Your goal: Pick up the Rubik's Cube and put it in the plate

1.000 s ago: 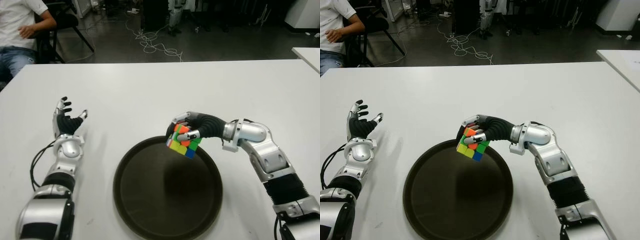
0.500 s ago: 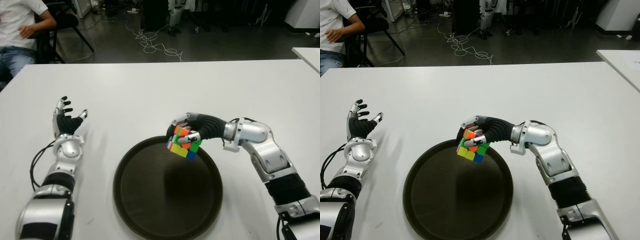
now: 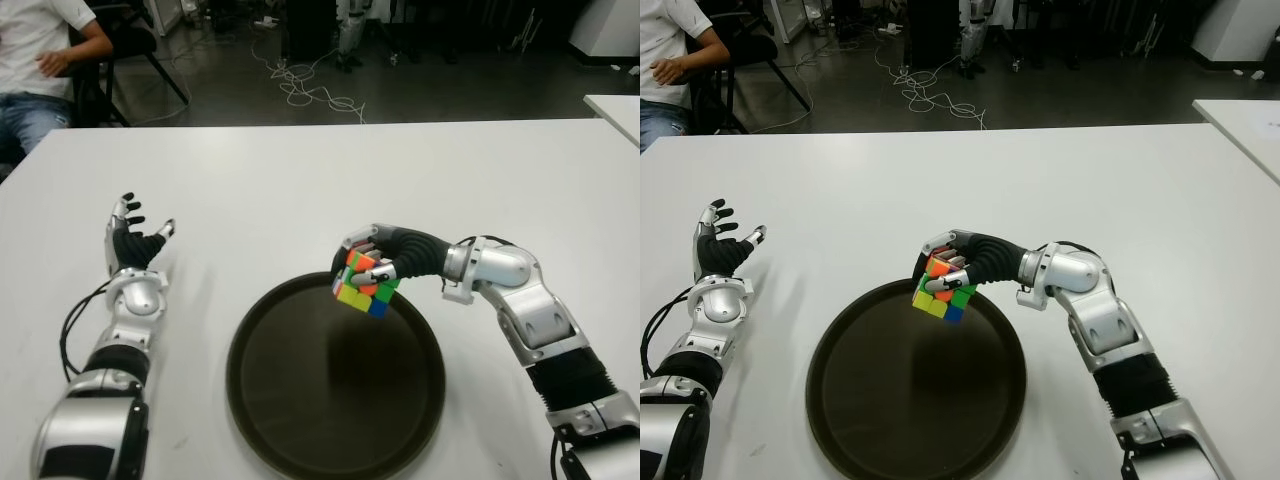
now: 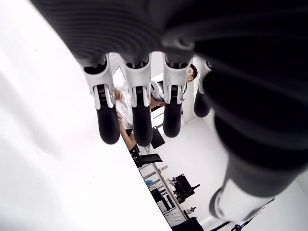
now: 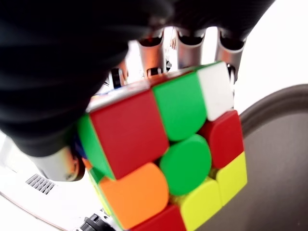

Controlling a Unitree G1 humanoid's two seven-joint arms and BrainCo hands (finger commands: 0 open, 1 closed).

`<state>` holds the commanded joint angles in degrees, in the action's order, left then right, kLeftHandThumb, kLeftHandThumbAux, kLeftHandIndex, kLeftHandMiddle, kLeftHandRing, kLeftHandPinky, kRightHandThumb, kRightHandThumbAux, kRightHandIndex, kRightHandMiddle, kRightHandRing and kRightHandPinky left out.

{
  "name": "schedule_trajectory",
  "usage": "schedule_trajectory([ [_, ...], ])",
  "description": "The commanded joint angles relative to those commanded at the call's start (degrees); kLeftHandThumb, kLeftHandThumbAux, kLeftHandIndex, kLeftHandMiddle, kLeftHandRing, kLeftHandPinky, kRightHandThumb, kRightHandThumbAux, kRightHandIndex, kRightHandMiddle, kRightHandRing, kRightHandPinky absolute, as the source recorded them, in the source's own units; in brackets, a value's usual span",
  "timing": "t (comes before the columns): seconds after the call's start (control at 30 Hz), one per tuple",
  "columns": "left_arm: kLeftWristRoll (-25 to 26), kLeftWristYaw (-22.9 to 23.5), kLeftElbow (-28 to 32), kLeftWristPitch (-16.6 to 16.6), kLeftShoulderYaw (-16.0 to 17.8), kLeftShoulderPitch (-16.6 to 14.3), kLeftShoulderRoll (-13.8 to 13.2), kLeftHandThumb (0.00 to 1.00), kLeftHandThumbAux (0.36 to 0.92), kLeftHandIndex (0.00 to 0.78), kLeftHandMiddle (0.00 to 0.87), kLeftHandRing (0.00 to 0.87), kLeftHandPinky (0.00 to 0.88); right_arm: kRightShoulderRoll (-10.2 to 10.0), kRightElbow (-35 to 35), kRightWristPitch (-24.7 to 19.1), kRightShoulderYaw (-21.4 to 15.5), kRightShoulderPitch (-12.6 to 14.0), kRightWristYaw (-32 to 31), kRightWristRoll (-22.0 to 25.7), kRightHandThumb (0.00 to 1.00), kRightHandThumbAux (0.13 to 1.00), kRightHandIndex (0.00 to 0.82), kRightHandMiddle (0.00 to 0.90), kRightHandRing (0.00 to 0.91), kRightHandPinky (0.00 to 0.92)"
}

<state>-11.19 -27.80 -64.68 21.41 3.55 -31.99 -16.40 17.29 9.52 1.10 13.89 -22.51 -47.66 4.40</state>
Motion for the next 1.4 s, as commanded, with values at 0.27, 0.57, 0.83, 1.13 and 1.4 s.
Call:
schedule_trajectory([
  [0.27, -0.4, -0.6, 0.0, 0.4, -0.2, 0.0, 0.0, 0.141, 0.783, 0.12, 0.194, 0.214, 0.267, -0.4, -0.4, -0.2, 0.0, 0.4, 1.2, -0.3, 0.681, 0.732, 0.435, 0.789, 0.814, 0.798],
  [0.57, 0.3, 0.0, -0.2, 0.9, 0.3, 0.1, 0.1, 0.163, 0.778, 0.122, 0.193, 0.217, 0.27, -2.1, -0.1, 5.0, -0.3, 2.1, 4.8, -0.9, 0.68, 0.732, 0.435, 0.774, 0.797, 0.774],
  [0.83, -0.3, -0.4, -0.1, 0.4, -0.2, 0.1, -0.2, 0.138, 0.769, 0.114, 0.178, 0.191, 0.209, -4.4, 2.9, 14.4, -1.1, 3.1, 8.2, -1.1, 0.437, 0.731, 0.426, 0.527, 0.542, 0.502],
  [1.13, -0.4, -0.1, 0.0, 0.5, -0.2, 0.1, -0.2, 0.133, 0.779, 0.114, 0.192, 0.203, 0.217, -6.0, 11.4, 23.9, -1.1, 1.2, 1.4, 3.7, 0.015, 0.646, 0.138, 0.112, 0.118, 0.124],
  [1.4, -0.1, 0.0, 0.4, 0.0, -0.1, 0.1, -0.1, 0.131, 0.777, 0.111, 0.181, 0.193, 0.216, -6.4, 15.7, 22.9, -1.4, -1.6, -9.3, 9.5, 0.0, 0.611, 0.012, 0.007, 0.01, 0.023],
])
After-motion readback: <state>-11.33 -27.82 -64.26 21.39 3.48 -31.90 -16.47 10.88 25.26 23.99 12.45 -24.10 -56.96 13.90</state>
